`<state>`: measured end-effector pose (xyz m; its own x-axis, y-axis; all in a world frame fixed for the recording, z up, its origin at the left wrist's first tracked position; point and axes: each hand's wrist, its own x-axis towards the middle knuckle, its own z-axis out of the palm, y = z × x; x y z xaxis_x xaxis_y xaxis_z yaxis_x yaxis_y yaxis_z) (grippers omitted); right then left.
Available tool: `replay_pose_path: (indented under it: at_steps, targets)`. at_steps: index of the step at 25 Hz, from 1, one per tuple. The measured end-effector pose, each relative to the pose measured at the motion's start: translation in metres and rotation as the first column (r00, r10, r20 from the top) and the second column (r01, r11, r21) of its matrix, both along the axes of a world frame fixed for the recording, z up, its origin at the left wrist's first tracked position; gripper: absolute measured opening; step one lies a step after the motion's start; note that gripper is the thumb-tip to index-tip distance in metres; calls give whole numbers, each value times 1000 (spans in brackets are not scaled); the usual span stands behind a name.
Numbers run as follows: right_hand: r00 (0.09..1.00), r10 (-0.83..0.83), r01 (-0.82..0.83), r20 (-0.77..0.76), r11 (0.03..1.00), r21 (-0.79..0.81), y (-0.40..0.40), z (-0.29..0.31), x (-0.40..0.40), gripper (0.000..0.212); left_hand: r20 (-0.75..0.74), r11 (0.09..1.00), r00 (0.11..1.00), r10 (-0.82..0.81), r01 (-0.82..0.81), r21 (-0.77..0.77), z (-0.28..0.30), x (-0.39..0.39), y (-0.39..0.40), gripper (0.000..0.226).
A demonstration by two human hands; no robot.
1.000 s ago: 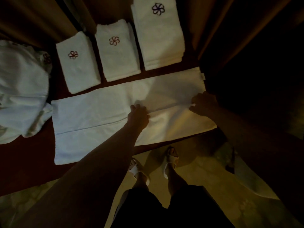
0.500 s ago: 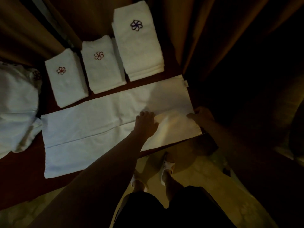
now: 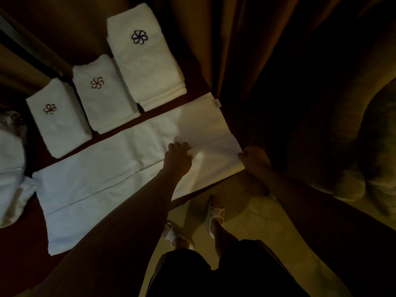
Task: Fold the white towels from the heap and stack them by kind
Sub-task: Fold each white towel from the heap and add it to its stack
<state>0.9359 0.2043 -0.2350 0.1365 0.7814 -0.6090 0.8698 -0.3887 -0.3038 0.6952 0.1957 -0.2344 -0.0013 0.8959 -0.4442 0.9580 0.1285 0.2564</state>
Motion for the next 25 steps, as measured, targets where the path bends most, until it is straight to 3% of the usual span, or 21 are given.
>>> replay_pose_path:
  at_steps: [4,8,12,15,18,21,25]
  targets:
    - [995,81,-84,51,996,41,0,1,-5,38,85,1000,996,-22,21,22,2,-9,-3,28]
    - [983,128,-133,129,990,34,-2,-5,-10,43,-36,993,999,31,-27,115,0,-27,-14,18]
    - [957,138,-151,254,988,34,-3,-6,-15,44,99,972,992,73,-93,216,4,-33,-14,16]
    - [926,102,-155,363,981,120,-10,-5,-25,48,89,973,991,100,-116,199,-1,-38,-25,37]
    - [953,95,-194,286,921,339,-16,0,-47,46,33,961,993,111,-116,251,-5,-51,-53,59]
    - [938,329,-344,112,833,434,-25,6,-91,35,-7,954,990,140,-133,269,-8,-72,-83,56]
    - [748,664,-601,13,668,438,-48,-6,-160,39,-94,979,983,156,-141,148,-25,-108,-120,65]
